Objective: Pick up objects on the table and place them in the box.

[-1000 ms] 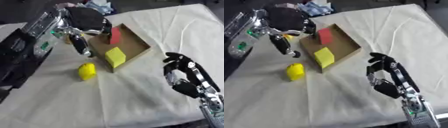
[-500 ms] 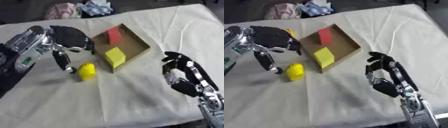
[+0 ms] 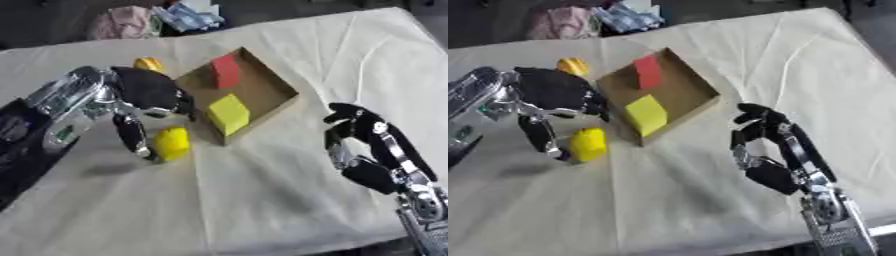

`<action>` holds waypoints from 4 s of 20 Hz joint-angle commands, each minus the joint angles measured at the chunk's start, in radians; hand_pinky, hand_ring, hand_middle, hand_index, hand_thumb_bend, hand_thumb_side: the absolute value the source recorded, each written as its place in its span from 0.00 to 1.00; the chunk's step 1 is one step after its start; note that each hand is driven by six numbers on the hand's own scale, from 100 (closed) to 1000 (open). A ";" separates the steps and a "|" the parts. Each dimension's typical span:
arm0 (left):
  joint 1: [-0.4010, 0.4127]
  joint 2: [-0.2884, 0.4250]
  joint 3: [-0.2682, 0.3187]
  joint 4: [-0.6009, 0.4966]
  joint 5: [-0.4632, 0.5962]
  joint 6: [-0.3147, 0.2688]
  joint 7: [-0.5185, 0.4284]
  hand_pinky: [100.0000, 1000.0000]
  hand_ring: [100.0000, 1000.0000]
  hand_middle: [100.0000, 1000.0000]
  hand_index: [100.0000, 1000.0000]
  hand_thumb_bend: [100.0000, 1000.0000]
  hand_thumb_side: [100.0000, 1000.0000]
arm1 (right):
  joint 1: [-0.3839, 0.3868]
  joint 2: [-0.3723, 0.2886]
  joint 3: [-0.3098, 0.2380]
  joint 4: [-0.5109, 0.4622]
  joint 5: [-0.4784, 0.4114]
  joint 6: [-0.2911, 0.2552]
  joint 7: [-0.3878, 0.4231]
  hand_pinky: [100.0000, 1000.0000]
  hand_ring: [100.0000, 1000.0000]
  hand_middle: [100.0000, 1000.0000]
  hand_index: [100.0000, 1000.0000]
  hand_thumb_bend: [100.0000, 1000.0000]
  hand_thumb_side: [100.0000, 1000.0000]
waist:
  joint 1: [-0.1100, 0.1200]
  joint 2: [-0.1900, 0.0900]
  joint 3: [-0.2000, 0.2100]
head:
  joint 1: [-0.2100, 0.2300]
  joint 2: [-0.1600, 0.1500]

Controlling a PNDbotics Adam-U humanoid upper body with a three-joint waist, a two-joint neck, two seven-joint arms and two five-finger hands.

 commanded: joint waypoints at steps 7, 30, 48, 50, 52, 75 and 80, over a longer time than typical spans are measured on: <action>0.008 -0.018 0.007 0.060 -0.080 -0.142 -0.037 0.82 0.76 0.75 0.83 0.49 0.16 | -0.013 -0.010 -0.009 -0.012 0.006 0.000 -0.004 0.58 0.58 0.64 0.84 0.00 0.27 | -0.001 -0.020 0.001 | -0.001 -0.009; -0.205 -0.106 0.122 0.078 -0.088 -0.007 0.202 0.78 0.67 0.61 0.70 0.30 0.00 | -0.010 -0.009 0.007 -0.007 0.000 -0.001 0.009 0.58 0.57 0.64 0.84 0.00 0.27 | -0.006 -0.032 -0.012 | 0.016 -0.003; -0.275 -0.377 0.151 0.394 -0.328 -0.023 0.306 0.79 0.71 0.73 0.82 0.31 0.12 | -0.042 0.011 0.060 -0.007 -0.029 -0.013 0.068 0.58 0.57 0.64 0.84 0.00 0.28 | -0.004 -0.027 -0.099 | 0.066 -0.013; -0.272 -0.376 0.154 0.405 -0.335 -0.021 0.303 0.79 0.72 0.75 0.85 0.32 0.14 | -0.044 0.012 0.060 -0.008 -0.029 -0.013 0.069 0.58 0.57 0.64 0.84 0.00 0.28 | -0.006 -0.026 -0.103 | 0.066 -0.014; -0.271 -0.373 0.158 0.409 -0.341 -0.018 0.295 0.80 0.73 0.76 0.87 0.33 0.15 | -0.044 0.012 0.059 -0.008 -0.029 -0.013 0.069 0.58 0.57 0.64 0.84 0.00 0.27 | -0.007 -0.025 -0.105 | 0.066 -0.015; -0.232 -0.123 0.308 0.407 -0.215 0.180 0.263 0.78 0.70 0.74 0.85 0.33 0.14 | -0.025 0.000 0.036 -0.001 -0.015 -0.009 0.046 0.58 0.57 0.64 0.84 0.00 0.27 | -0.011 -0.032 -0.048 | 0.020 -0.016; -0.237 -0.136 0.380 0.573 -0.284 0.260 0.298 0.77 0.70 0.75 0.86 0.35 0.20 | -0.025 0.001 0.036 -0.001 -0.015 -0.008 0.044 0.58 0.57 0.64 0.84 0.00 0.26 | -0.015 -0.025 -0.050 | 0.021 -0.015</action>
